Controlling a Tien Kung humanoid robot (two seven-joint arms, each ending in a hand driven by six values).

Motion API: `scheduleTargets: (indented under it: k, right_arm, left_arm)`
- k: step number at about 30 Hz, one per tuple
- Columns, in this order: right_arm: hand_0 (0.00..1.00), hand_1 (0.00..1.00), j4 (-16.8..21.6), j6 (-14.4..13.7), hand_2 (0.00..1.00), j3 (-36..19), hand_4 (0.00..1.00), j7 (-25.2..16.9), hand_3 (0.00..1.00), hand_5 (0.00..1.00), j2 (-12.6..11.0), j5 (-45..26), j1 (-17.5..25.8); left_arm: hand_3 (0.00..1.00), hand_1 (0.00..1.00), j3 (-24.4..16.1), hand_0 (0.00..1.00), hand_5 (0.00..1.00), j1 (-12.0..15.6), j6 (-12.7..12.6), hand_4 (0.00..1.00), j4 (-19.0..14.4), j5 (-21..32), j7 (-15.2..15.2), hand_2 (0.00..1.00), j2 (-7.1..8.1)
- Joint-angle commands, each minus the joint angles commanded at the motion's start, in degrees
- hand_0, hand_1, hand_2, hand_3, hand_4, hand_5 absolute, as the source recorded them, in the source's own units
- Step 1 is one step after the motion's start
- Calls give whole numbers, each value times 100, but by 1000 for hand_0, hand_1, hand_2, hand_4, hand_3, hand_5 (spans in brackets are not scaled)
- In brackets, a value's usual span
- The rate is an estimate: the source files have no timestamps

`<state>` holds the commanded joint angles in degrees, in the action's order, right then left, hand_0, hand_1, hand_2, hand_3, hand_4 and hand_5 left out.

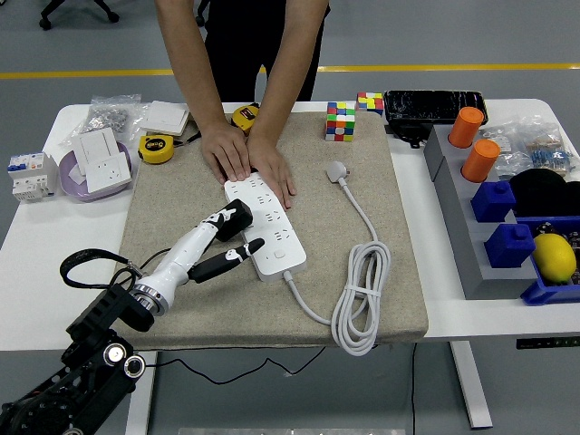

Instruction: Pick up the plug,place it near the board,insert it into the board,press the button

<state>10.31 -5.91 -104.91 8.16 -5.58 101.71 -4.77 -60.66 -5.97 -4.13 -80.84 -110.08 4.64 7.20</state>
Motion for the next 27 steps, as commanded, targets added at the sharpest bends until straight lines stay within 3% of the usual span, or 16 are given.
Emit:
scheduleTargets:
  k: [19,27]
  right_arm:
    - [860,845,0,1,823,48,998,1,858,998,-14,-15,-3]
    - [861,845,0,1,824,34,998,5,858,998,-13,-6,-1]
  left_arm:
    - [939,998,192,998,998,-108,61,998,-214,-1077,223,953,83]
    - [938,998,310,998,998,-185,102,998,-321,-1286,301,949,114]
